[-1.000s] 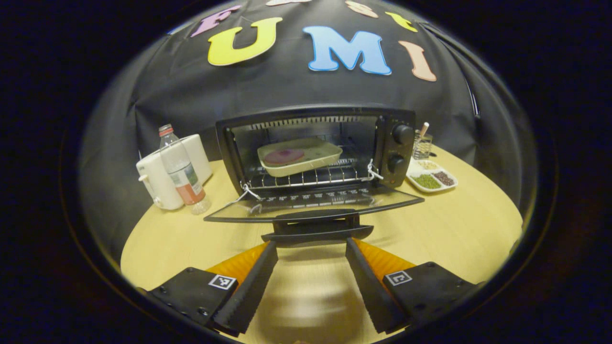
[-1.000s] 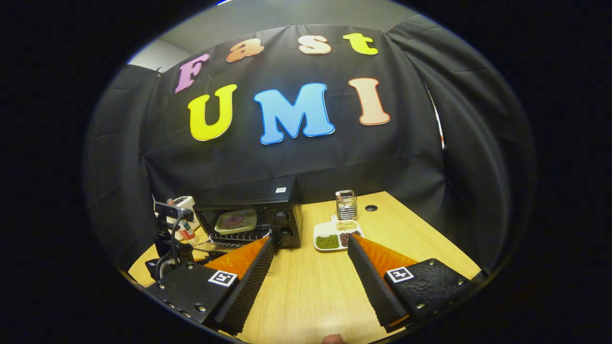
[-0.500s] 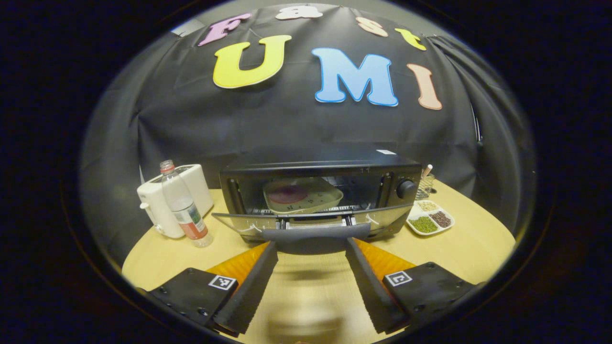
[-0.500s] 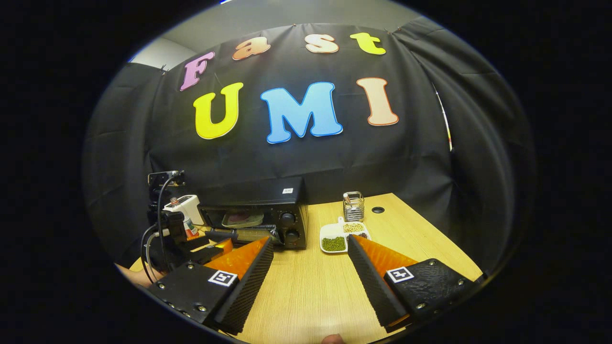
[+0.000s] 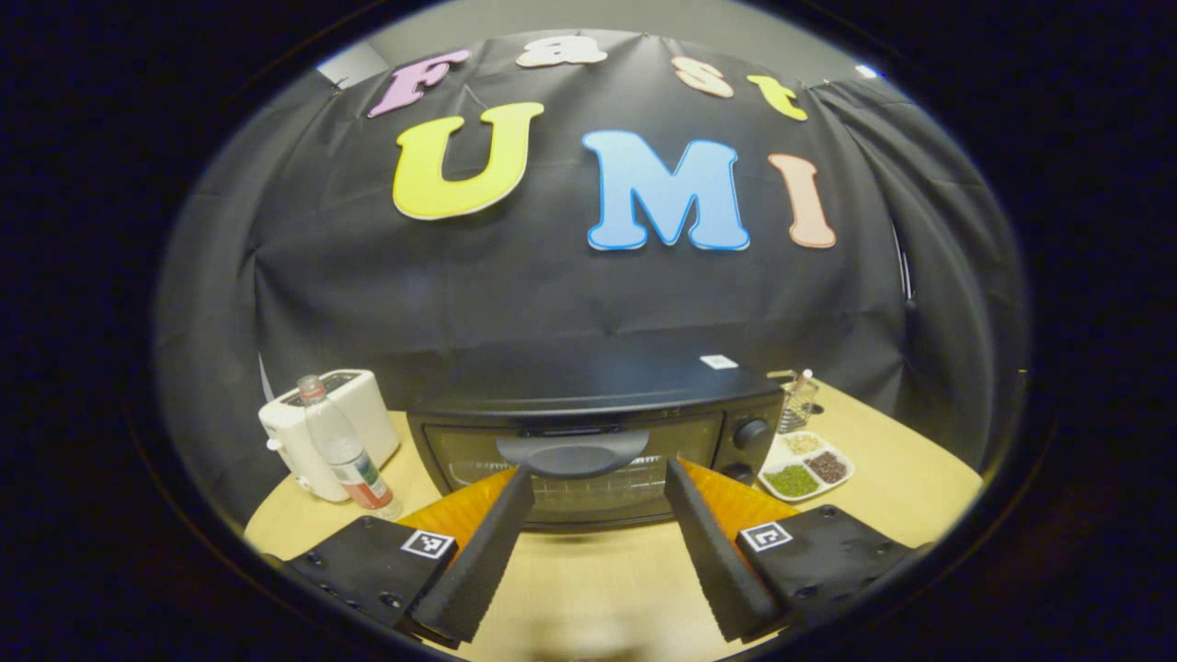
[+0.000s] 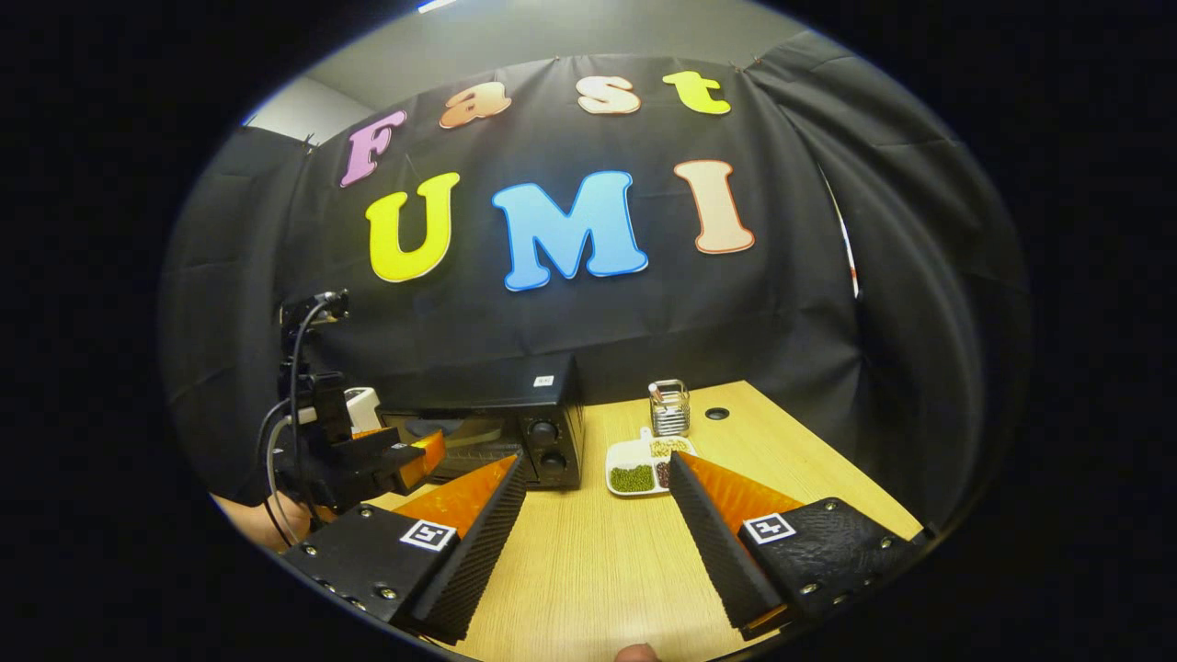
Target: Open the electric oven with the left hand, put the food in, and close the electric oven.
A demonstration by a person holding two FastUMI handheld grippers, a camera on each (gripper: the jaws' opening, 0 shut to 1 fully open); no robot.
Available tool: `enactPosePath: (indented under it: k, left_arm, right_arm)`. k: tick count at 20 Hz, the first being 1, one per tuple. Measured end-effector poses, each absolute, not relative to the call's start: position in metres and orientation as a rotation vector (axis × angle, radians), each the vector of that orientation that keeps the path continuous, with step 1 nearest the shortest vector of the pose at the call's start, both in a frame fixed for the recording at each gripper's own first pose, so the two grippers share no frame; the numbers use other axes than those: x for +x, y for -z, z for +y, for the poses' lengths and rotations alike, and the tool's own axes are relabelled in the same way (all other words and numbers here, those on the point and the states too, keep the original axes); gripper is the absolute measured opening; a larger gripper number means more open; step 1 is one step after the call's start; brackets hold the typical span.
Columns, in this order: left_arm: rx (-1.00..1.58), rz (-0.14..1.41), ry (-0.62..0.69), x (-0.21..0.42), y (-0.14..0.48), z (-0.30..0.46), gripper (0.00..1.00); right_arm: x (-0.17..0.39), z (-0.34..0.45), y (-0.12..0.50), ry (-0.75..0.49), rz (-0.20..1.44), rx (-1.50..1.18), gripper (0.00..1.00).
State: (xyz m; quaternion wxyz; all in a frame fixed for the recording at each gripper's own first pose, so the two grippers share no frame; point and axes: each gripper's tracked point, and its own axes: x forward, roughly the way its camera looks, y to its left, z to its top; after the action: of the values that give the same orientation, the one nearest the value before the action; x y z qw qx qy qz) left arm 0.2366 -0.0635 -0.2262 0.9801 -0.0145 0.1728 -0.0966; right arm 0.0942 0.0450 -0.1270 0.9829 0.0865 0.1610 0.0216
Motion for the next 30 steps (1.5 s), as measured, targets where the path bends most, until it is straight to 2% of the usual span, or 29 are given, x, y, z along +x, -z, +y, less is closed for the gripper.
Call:
enactPosePath:
  k: [2, 3, 4, 5, 9, 10, 12, 19, 30]
  left_arm:
    - [-0.038, 0.289, 0.197, 0.224, 0.191, -0.067, 0.95]
    - [-0.037, 0.266, 0.191, 0.213, 0.176, -0.068, 1.0]
    - [-0.036, 0.242, 0.186, 0.202, 0.161, -0.069, 0.97]
    - [-0.037, 0.212, 0.177, 0.19, 0.144, -0.07, 1.0]
    - [-0.052, 0.142, 0.14, 0.126, 0.092, -0.072, 1.0]
    - [-0.057, 0.134, 0.13, 0.112, 0.083, -0.071, 0.97]
    - [-0.058, 0.111, 0.097, 0.082, 0.065, -0.064, 1.0]
    - [-0.029, 0.062, 0.073, 0.005, 0.034, -0.041, 1.0]
    - [-0.044, 0.035, 0.075, -0.023, 0.019, 0.005, 1.0]
  right_arm:
    - [0.091, 0.041, 0.112, -0.061, 0.285, 0.159, 0.98]
    - [0.087, 0.04, 0.106, -0.073, 0.271, 0.148, 0.98]
    - [0.082, 0.038, 0.1, -0.088, 0.258, 0.139, 0.98]
    - [0.077, 0.036, 0.094, -0.105, 0.242, 0.132, 0.98]
    - [0.055, 0.027, 0.065, -0.157, 0.182, 0.127, 0.98]
    - [0.049, 0.024, 0.057, -0.163, 0.158, 0.119, 0.98]
    - [0.037, 0.019, 0.049, -0.173, 0.134, 0.098, 0.98]
    - [0.004, 0.013, 0.035, -0.165, 0.115, 0.104, 0.98]
    - [-0.015, 0.041, 0.022, -0.106, 0.094, 0.096, 0.98]
